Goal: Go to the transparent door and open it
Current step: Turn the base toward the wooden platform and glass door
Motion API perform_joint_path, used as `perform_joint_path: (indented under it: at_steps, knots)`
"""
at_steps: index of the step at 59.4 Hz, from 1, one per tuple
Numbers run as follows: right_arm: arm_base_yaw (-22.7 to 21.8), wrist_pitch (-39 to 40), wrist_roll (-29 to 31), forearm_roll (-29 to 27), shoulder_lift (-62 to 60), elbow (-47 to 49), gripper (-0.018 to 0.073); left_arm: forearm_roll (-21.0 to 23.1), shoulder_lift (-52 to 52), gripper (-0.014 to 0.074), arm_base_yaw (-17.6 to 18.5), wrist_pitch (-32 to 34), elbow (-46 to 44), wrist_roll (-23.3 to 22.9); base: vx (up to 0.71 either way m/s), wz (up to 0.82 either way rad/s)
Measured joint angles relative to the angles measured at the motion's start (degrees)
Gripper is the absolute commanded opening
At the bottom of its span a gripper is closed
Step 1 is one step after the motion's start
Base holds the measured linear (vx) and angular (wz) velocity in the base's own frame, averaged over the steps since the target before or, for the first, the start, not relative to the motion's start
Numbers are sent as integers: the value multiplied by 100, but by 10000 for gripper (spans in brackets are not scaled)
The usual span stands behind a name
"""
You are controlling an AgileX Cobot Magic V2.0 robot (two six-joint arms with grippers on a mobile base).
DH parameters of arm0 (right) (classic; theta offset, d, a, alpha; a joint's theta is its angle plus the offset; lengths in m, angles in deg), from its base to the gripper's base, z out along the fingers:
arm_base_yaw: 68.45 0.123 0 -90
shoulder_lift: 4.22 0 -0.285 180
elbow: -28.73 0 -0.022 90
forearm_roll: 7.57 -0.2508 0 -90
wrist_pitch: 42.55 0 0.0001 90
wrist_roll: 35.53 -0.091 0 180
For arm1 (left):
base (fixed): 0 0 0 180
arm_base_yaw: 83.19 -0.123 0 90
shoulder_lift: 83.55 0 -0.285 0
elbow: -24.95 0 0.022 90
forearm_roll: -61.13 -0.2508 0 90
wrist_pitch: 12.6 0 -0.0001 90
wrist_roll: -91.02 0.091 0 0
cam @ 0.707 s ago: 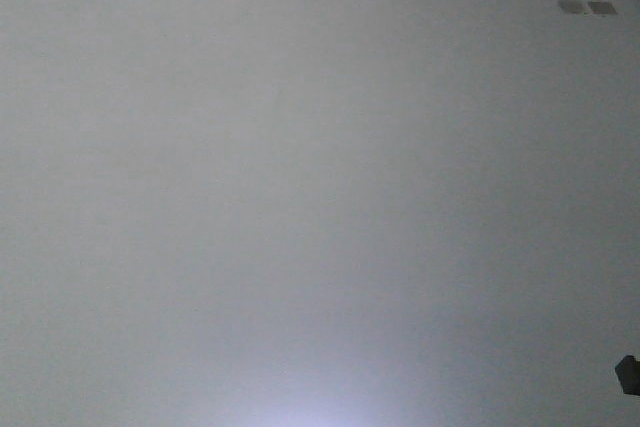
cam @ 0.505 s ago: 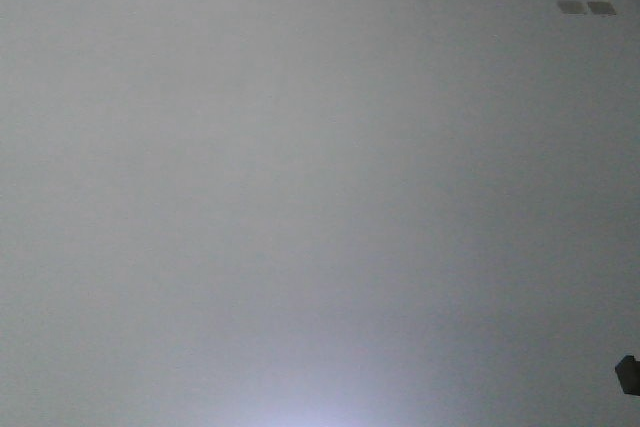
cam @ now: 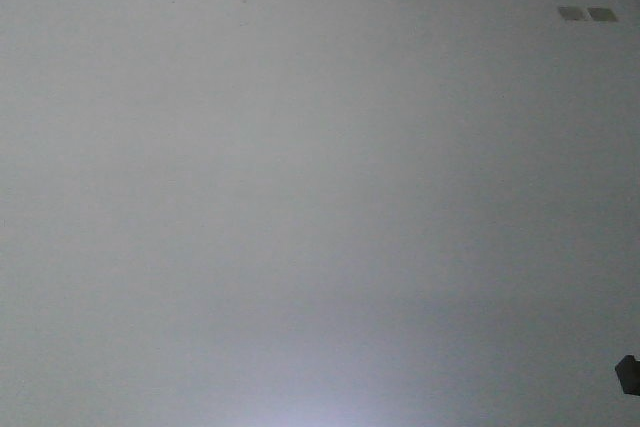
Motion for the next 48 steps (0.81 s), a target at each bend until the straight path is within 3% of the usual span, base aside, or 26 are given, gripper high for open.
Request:
perform_joint_path:
  at_steps: [24, 48]
  knots:
    - [0, 0, 0, 0, 0, 0, -8, 0, 0, 1, 0, 0, 0, 0, 42, -2]
    - [0, 0, 0, 0, 0, 0, -8, 0, 0, 3, 0, 0, 0, 0, 69, 34]
